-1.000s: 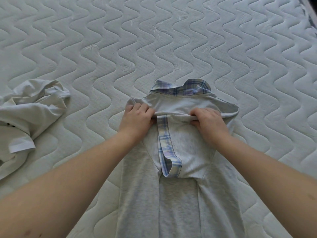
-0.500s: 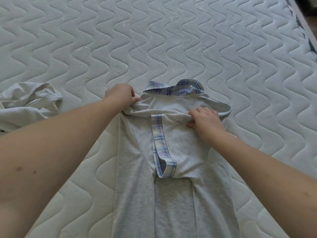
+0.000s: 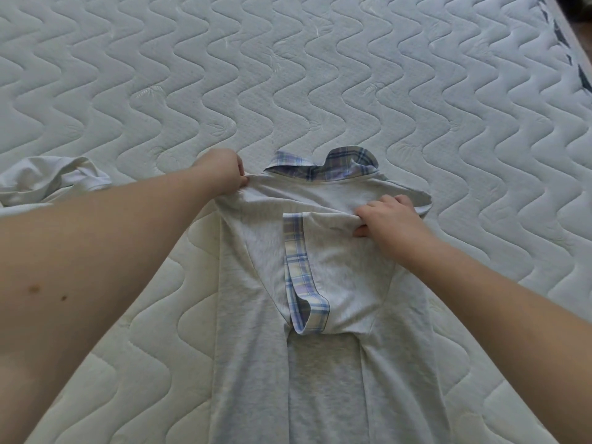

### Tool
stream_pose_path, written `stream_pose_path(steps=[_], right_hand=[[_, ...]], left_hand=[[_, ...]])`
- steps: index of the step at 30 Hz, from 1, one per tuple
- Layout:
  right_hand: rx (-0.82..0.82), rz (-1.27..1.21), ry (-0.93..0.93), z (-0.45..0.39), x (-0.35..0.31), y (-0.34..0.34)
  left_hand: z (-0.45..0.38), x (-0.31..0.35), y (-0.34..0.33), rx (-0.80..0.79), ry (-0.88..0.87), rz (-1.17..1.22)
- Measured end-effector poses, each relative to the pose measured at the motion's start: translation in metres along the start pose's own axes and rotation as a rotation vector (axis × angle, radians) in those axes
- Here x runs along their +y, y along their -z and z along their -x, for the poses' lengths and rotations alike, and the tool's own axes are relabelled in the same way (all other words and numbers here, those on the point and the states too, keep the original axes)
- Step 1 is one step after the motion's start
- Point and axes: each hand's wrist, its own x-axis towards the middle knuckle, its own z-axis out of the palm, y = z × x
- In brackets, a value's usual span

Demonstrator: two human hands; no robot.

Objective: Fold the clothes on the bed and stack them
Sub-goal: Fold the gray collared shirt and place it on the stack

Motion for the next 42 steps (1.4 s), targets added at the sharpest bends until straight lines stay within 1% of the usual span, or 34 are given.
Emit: stream_pose_path(steps=[2,4,6,7,10,12,14,16,18,20,22,24,25,26,28,29,30,32,34,35,37,39,40,42], right_hand=[[-0.006,0.01,-0.02,-0.002,-0.005,0.001],[0.048,-0.116,-0.007,-0.005,-0.017,0.003],[0.112,-0.274,0.076,-0.012,-0.038,0.007],[0.127,-0.309,0.128,-0.016,-0.051,0.008],[0.133,-0.321,0.214,-0.032,-0.092,0.006],[0.136,-0.319,0.194,-0.043,-0.111,0.002],[0.166,-0.284,0.134,-0.051,-0.121,-0.003],[0.208,-0.289,0.041,-0.057,-0.122,-0.005],[0.208,-0.313,-0.036,-0.061,-0.12,-0.005],[0.194,-0.314,-0.058,-0.061,-0.114,-0.002],[0.185,-0.335,-0.045,-0.055,-0.104,0.0],[0.196,-0.377,0.0,-0.042,-0.09,0.001],[0.208,-0.393,0.022,-0.035,-0.081,0.001],[0.229,-0.407,0.035,-0.027,-0.071,0.0],[0.295,-0.423,0.02,-0.012,-0.05,-0.004],[0.329,-0.424,-0.009,-0.005,-0.038,-0.006],[0.362,-0.425,-0.047,0.001,-0.026,-0.009],[0.421,-0.44,-0.151,0.01,-0.002,-0.013],[0.442,-0.452,-0.256,0.012,0.019,-0.016],[0.416,-0.446,-0.284,0.01,0.028,-0.017],[0.277,-0.384,-0.273,0.004,0.04,-0.024],[0.118,-0.291,-0.246,0.001,0.048,-0.033],[0.068,-0.26,-0.246,0.002,0.052,-0.038],[0.035,-0.242,-0.251,0.007,0.057,-0.05]], left_hand=[[0.002,0.0,-0.002,-0.058,-0.011,-0.025],[0.005,-0.002,0.002,-0.136,0.015,-0.047],[0.007,-0.006,0.006,-0.187,0.05,-0.008],[0.008,-0.007,0.007,-0.187,0.058,0.019],[0.011,-0.009,0.004,-0.126,0.061,0.15],[0.01,-0.011,0.001,-0.108,0.091,0.273],[0.01,-0.013,-0.002,-0.113,0.119,0.338],[0.012,-0.014,-0.004,-0.105,0.125,0.329],[0.014,-0.015,-0.006,-0.09,0.129,0.298],[0.014,-0.013,-0.01,-0.074,0.147,0.284],[0.013,-0.011,-0.017,-0.003,0.153,0.285],[0.014,-0.011,-0.024,0.126,0.158,0.336],[0.016,-0.01,-0.027,0.221,0.127,0.33],[0.019,-0.009,-0.03,0.317,0.059,0.298],[0.025,0.002,-0.035,0.476,-0.153,0.257],[0.029,0.011,-0.037,0.503,-0.264,0.268],[0.033,0.022,-0.039,0.497,-0.368,0.273],[0.038,0.051,-0.045,0.428,-0.53,0.229],[0.041,0.082,-0.055,0.354,-0.633,0.118],[0.041,0.097,-0.062,0.33,-0.663,0.042],[0.041,0.121,-0.078,0.263,-0.646,-0.086],[0.04,0.131,-0.095,0.163,-0.576,-0.116],[0.039,0.133,-0.102,0.131,-0.554,-0.118],[0.037,0.131,-0.113,0.118,-0.55,-0.122]])
